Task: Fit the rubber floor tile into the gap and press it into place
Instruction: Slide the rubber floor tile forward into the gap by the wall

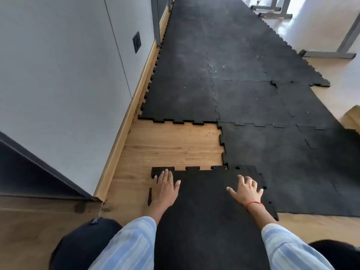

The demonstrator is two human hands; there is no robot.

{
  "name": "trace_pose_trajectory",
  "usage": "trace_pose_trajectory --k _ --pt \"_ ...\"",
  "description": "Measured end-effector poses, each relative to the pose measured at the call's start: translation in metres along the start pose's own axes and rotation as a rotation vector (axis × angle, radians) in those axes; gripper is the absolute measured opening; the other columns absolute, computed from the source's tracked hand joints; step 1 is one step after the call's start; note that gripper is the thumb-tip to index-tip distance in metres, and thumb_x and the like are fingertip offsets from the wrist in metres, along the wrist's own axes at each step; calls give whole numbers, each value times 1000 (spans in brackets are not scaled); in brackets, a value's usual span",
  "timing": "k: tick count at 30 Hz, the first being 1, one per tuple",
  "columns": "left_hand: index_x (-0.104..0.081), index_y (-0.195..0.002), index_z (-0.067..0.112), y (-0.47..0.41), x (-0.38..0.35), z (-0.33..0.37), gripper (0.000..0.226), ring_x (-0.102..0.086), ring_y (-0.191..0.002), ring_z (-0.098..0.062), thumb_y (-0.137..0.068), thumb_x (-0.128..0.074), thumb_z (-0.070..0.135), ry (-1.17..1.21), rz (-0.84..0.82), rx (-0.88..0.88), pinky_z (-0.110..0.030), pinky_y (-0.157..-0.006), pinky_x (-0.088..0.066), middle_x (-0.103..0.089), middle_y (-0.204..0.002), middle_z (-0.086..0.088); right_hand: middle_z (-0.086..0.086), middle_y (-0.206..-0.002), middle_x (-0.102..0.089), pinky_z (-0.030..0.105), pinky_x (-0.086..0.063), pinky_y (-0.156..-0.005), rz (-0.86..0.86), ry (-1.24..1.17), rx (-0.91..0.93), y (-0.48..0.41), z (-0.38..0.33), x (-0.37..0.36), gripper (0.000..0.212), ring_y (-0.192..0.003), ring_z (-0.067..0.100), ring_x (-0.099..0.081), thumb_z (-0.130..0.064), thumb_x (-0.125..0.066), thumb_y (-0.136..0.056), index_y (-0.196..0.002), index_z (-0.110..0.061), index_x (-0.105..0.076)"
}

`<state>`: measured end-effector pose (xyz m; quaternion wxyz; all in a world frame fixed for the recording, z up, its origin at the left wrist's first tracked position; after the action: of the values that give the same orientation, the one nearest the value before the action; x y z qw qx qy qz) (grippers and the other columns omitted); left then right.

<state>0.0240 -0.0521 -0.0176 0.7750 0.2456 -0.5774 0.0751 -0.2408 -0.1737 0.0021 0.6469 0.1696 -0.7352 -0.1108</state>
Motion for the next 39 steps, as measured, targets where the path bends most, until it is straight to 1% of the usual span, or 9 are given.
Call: trace_pose_trajectory --k 4,6,11,20,24,27,32,35,39 --pt "3 -152 3 8 -42 -29 80 0 -148 -32 -98 -21 57 99 -340 248 -44 -118 -12 9 -159 -20 14 -159 -9 64 -20 -112 -189 11 -211 1 40 -25 106 -146 33 -11 -73 -58 -73 -152 -20 -11" --pt "11 -150 2 12 -55 -30 89 3 -147 -36 -95 -24 63 115 -479 304 -45 -117 -15 19 -156 -24 16 -161 2 65 -19 -111 -243 30 -227 -1 49 -33 118 -147 35 -6 -76 -60 -68 -153 -19 -1" --pt "7 -150 -2 10 -65 -26 101 10 -146 -38 -89 -23 72 101 -602 368 -47 -118 -10 20 -155 -27 26 -158 6 58 -20 -116 -352 -2 -271 -11 67 -49 125 -146 43 -7 -69 -68 -68 -153 -11 5" --pt "5 -150 -4 -2 -72 -32 101 4 -146 -42 -90 -35 67 83 -511 392 -48 -118 -11 13 -155 -32 30 -156 3 58 -21 -116 -372 75 -256 -12 73 -58 123 -144 45 -11 -60 -73 -69 -152 -9 2" --pt "2 -149 -5 3 -69 -32 97 -3 -146 -39 -93 -35 64 70 -483 376 -47 -118 -15 9 -156 -30 28 -157 0 58 -22 -116 -376 38 -251 -11 73 -54 116 -145 43 -13 -59 -72 -72 -152 -13 -1" --pt "-1 -149 -7 6 -67 -40 96 -4 -145 -42 -93 -37 63 100 -437 445 -48 -117 -18 6 -155 -32 25 -156 -8 55 -24 -116 -333 -47 -285 -12 80 -49 111 -144 41 -17 -58 -71 -74 -151 -11 -8" --pt "-10 -149 -7 15 -80 -51 99 -30 -138 -41 -88 -51 59 287 -389 591 -47 -110 -33 -15 -156 -25 27 -158 -9 49 -22 -118 -280 -174 -472 -8 115 -56 121 -145 42 -15 -53 -74 -74 -150 5 1" --pt "-22 -146 -8 18 -75 -47 100 -50 -126 -33 -81 -66 55 349 -258 605 -37 -94 -49 -40 -147 -21 26 -156 -16 51 -28 -115 -240 -236 -483 -7 117 -57 127 -144 40 -20 -52 -79 -68 -149 6 -1" --pt "-46 -130 -1 23 -70 -56 78 -57 -113 -34 -75 -77 44 566 -147 689 -41 -87 -51 -57 -127 -17 29 -149 -27 54 -38 -108 -177 -350 -531 -2 122 -51 130 -139 41 -25 -49 -85 -61 -149 3 -5"
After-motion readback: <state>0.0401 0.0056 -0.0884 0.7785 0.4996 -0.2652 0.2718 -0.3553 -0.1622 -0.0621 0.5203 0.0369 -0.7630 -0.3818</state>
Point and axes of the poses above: each hand's wrist, its own y-axis away from the middle knuckle, its own x-axis out of the back of the hand, z = x × y, the point moved 6 cm from there along -y, towards the middle knuckle
